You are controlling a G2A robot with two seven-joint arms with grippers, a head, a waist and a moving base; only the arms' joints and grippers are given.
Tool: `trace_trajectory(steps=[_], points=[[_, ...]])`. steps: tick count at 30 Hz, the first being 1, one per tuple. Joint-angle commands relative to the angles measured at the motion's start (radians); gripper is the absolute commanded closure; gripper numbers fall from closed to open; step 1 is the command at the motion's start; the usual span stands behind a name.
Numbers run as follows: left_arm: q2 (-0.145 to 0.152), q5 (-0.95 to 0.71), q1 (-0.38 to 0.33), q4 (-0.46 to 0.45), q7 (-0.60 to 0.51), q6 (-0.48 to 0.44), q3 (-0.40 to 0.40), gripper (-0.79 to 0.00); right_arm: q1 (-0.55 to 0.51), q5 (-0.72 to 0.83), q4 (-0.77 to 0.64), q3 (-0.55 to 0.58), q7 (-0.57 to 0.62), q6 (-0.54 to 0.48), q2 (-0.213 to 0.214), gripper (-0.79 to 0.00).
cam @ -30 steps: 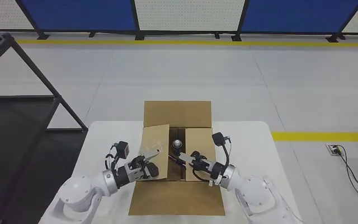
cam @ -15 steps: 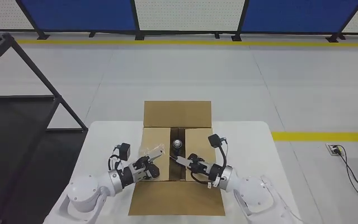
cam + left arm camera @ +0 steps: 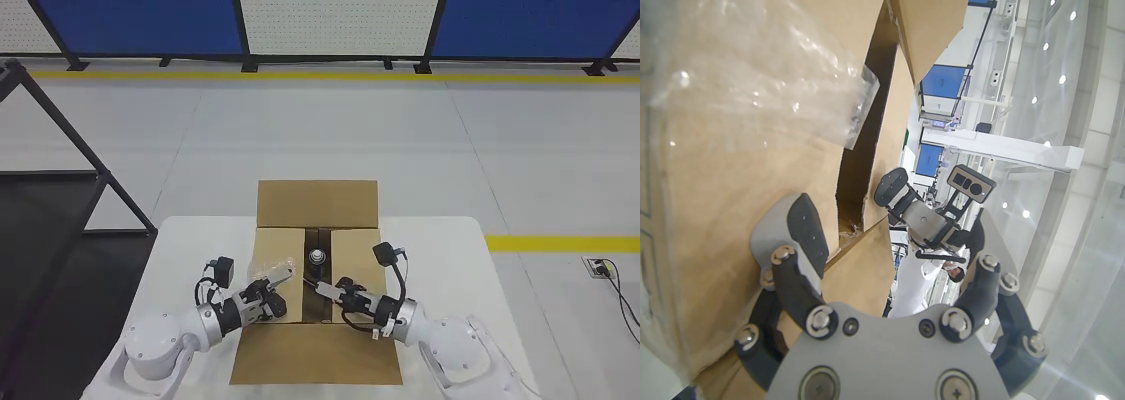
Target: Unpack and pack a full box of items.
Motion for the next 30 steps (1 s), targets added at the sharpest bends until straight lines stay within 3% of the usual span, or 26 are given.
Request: trace_trajectory(steps=[1,7,18,30], points=[[0.000,-0.001,0.002,-0.001,0.001,0.001,-0.002,-0.785,0.006,0.002,0.006,-0.003,0.005,0.027,0.000,-0.785],[0.001,-0.010,0.007,-0.006,-0.001,-0.004,-0.011,-0.785,0.023,0.013,0.018,-0.012,0.007,0.068,0.001,-0.785],[0.006,-0.075,0.037,-0.059,-0.024,-0.061,-0.066,-0.785,0.003,0.033,-0.034,-0.004,-0.029,0.017,0.007,-0.785],[0.020,-0.246,0.112,-0.164,-0.023,-0.111,-0.270,-0.785,0.022,0.064,-0.056,-0.026,-0.022,-0.007,0.009,-0.785]])
